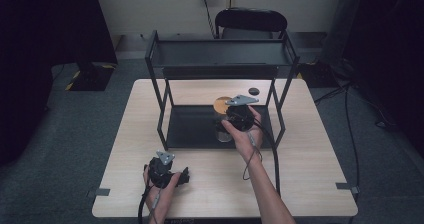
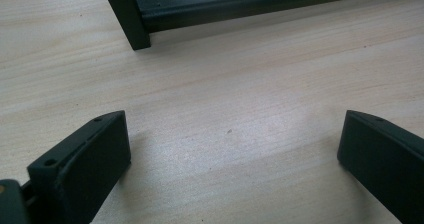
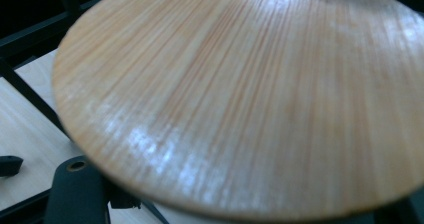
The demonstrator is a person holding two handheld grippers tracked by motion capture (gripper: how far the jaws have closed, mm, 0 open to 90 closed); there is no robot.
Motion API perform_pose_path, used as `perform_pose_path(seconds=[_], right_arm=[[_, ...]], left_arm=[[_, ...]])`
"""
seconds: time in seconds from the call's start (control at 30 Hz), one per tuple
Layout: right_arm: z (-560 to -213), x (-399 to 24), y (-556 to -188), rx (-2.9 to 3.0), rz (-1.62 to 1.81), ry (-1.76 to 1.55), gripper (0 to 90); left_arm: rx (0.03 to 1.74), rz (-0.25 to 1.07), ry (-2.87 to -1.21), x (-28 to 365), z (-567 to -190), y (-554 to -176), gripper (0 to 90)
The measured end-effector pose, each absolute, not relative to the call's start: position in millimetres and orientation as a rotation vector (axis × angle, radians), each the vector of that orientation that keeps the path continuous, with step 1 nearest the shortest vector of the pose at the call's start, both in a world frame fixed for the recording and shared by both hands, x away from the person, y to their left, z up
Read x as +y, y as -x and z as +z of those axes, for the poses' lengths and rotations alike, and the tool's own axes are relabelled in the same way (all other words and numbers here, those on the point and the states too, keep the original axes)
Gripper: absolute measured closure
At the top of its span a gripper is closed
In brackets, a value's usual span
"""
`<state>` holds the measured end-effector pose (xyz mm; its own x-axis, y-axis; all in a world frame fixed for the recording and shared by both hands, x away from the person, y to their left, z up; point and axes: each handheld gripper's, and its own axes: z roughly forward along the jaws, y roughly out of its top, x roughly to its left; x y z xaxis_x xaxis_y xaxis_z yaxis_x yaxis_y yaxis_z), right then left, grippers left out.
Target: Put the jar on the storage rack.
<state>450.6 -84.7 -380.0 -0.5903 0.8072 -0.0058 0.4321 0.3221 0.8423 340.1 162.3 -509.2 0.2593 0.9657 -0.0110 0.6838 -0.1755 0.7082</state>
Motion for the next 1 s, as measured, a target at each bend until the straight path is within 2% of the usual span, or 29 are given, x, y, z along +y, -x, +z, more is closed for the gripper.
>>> perform_pose_path(seconds=[1.0], right_arm=[[-408,-78,-481,2.148,1.128,-1.168,25.4]], left_arm=[[1.491,0.606,-1.935,162,-509,-340,0.0]])
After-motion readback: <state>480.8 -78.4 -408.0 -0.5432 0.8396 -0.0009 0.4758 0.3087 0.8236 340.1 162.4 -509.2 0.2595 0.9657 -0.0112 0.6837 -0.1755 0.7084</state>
